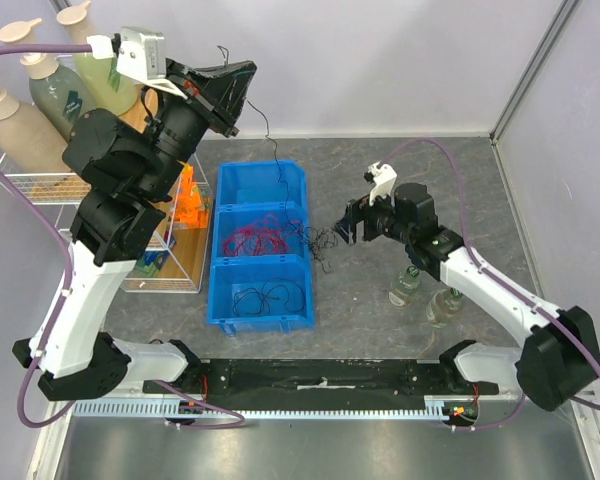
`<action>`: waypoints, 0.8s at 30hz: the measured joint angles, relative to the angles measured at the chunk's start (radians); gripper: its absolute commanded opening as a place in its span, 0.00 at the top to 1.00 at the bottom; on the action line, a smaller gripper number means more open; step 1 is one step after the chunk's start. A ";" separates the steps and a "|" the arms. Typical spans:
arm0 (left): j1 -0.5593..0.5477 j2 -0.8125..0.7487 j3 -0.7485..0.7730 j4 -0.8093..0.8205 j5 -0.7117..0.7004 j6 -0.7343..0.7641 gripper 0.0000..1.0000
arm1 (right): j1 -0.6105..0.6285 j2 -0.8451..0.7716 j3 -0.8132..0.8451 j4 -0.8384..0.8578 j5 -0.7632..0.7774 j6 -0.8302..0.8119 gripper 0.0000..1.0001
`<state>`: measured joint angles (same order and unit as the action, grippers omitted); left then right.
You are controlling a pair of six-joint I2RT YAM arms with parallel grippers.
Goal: Untangle the cables
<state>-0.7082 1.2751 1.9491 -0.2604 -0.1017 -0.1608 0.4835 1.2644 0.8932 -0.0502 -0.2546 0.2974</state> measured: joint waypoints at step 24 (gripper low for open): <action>0.000 0.072 0.181 0.041 0.236 -0.162 0.98 | 0.369 0.127 0.060 0.279 0.465 0.014 0.64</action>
<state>-0.7082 1.3472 2.1300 -0.2192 0.1341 -0.3229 0.8520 1.3911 0.9531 0.2287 0.2100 0.3119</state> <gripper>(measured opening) 0.026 0.458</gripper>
